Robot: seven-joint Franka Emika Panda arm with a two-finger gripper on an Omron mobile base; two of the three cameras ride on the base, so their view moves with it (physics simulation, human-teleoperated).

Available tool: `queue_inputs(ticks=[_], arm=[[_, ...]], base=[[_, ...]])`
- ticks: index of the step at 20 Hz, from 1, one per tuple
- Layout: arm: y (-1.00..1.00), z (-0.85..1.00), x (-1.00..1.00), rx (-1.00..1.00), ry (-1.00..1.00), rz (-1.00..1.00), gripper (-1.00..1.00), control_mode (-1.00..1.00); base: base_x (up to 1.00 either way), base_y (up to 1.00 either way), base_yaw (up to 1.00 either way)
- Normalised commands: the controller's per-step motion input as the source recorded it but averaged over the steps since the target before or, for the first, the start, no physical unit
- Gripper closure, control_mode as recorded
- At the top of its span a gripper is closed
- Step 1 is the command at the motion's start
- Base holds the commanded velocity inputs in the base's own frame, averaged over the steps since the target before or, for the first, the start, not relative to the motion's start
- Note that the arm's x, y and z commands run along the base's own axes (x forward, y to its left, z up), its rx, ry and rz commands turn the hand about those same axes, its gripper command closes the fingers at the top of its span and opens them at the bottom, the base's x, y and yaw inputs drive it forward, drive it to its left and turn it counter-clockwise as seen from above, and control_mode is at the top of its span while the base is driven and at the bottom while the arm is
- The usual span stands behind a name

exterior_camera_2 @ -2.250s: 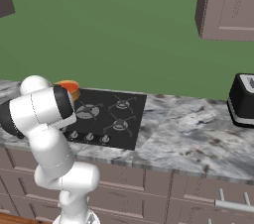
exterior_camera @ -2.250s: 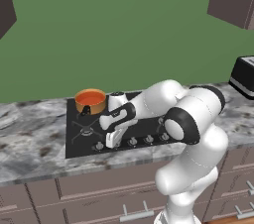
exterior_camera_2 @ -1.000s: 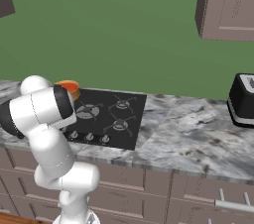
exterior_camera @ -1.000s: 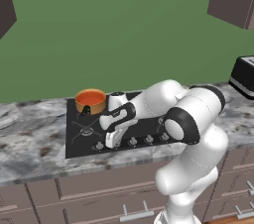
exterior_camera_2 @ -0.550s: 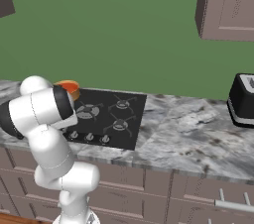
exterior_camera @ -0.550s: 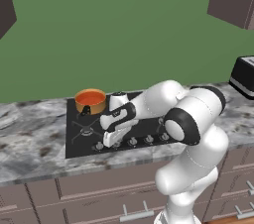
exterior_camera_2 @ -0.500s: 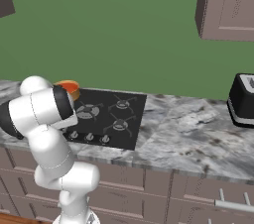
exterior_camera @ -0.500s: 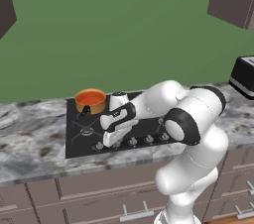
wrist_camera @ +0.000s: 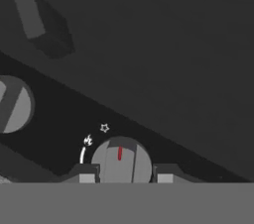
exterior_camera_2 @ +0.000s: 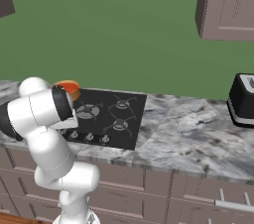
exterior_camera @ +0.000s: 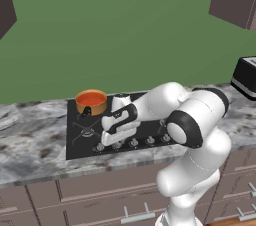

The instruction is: Wait until the marinara sauce is simmered to a deep red color and then turn off the stove.

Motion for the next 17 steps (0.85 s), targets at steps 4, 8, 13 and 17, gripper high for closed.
queue_inputs(ticks=[4,8,13,17], arm=[[0.0,0.0,0.0,0.0,0.0,-0.28,1.0,-1.0],[0.0,0.0,0.0,0.0,0.03,-0.26,1.0,-1.0],[0.0,0.0,0.0,0.0,0.04,-0.27,1.0,-1.0],[0.0,0.0,0.0,0.0,0.04,-0.3,1.0,-1.0]], base=[[0.0,0.0,0.0],[0.0,0.0,0.0],[0.0,0.0,0.0],[0.0,0.0,0.0]])
